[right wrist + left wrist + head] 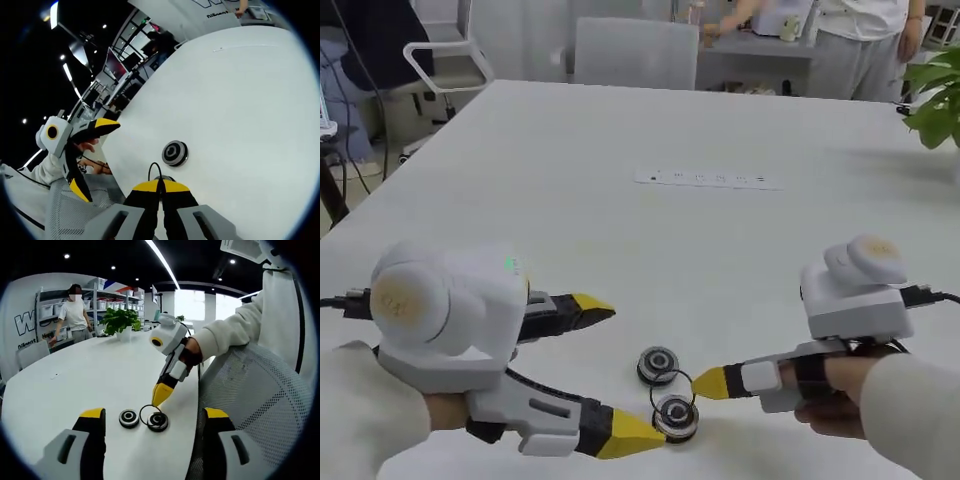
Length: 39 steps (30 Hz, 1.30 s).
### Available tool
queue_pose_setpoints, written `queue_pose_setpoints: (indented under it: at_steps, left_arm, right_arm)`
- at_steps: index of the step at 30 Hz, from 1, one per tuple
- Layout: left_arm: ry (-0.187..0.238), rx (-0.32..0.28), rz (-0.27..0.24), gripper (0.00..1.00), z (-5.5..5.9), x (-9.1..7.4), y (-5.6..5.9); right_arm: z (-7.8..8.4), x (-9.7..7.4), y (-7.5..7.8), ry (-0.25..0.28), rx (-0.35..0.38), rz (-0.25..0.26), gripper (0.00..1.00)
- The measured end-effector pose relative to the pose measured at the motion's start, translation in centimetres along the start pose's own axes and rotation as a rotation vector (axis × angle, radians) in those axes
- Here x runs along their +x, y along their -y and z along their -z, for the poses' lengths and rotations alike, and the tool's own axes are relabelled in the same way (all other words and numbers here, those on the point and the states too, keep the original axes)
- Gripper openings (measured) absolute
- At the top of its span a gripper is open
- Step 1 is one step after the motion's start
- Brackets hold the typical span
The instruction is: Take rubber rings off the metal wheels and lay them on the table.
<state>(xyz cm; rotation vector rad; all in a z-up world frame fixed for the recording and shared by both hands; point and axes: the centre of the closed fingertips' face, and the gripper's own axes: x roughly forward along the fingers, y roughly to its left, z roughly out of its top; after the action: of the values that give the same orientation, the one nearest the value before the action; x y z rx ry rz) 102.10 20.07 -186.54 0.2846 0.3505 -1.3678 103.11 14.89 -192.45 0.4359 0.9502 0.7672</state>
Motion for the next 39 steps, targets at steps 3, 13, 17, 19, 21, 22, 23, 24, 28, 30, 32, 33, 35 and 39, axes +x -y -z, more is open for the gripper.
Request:
queue_pose_setpoints:
  at_steps: [3,13,17,19,21,22,23,24,28,30,32,33,35,39]
  left_arm:
    - [-0.002,0.001,0.0,0.82,0.2,-0.1,0.1]
    - [0.033,-0.047,-0.071,0.89,1.1,-2.1,-1.0]
    - [0.018,-0.067,-0.066,0.93,2.2,-2.1,-0.8]
    - [-0.006,-0.074,-0.066,0.94,3.1,-2.1,-0.8]
    - [-0.012,-0.086,-0.066,0.94,3.6,-2.0,-0.9]
    - [-0.01,-0.098,-0.066,0.94,3.7,-2.1,-0.9]
    - [-0.008,-0.116,-0.067,0.94,4.2,-2.1,-1.1]
    - [-0.009,-0.124,-0.069,0.94,4.5,-2.1,-1.2]
    - [-0.031,-0.124,-0.061,0.94,5.0,-2.0,-0.9]
    - [-0.042,-0.123,-0.052,0.94,5.2,-1.9,-0.7]
    - [-0.06,-0.126,-0.043,0.93,5.7,-1.8,-0.5]
    - [-0.063,-0.126,-0.039,0.92,5.9,-1.8,-0.5]
    - [-0.064,-0.125,-0.032,0.92,5.9,-1.7,-0.3]
    - [-0.07,-0.12,-0.026,0.92,5.9,-1.7,-0.2]
  right_arm:
    - [-0.1,0.0,-0.1,0.003,-0.001,-0.002,0.0]
    - [-0.5,-0.2,-0.5,0.023,0.003,-0.013,0.0]
    - [-0.5,-0.2,-0.7,0.026,0.0,-0.019,0.0]
    - [-0.5,-0.2,-0.9,0.027,-0.002,-0.021,0.0]
    - [-0.5,-0.2,-1.2,0.031,-0.004,-0.025,0.0]
    - [-0.6,-0.2,-1.3,0.034,-0.005,-0.027,0.0]
    - [-0.6,-0.2,-1.4,0.036,-0.006,-0.029,0.0]
    - [-0.6,-0.2,-1.5,0.038,-0.007,-0.03,0.0]
    - [-0.7,-0.1,-2.2,0.046,-0.018,-0.047,0.0]
    - [-0.6,0.0,-2.6,0.047,-0.025,-0.06,0.0]
    - [-0.5,0.3,-3.2,0.046,-0.042,-0.079,0.0]
    - [-0.4,0.4,-3.5,0.043,-0.053,-0.087,0.0]
    - [-0.5,0.6,-3.9,0.052,-0.096,-0.099,0.0]
    - [-0.1,1.2,-4.9,0.041,-0.169,-0.142,0.0]
